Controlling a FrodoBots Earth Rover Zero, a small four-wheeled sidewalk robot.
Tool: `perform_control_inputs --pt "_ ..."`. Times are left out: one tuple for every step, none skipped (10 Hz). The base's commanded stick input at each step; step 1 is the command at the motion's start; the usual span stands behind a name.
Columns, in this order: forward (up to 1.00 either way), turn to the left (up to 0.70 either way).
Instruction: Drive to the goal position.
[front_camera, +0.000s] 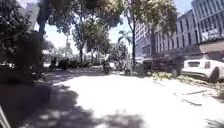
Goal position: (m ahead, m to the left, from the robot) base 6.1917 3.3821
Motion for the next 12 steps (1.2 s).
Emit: perform_control_inputs --pt "0.45 0.0" --pt "0.45 0.0" --pt "0.45 0.0" --pt "0.45 0.0" --pt "0.45 0.0" --pt "0.45 0.0" --pt "0.45 0.0" --pt "0.45 0.0" --pt "0.45 0.0" --pt "0.45 0.0" --pt "0.45 0.0" --pt "0.45 0.0"
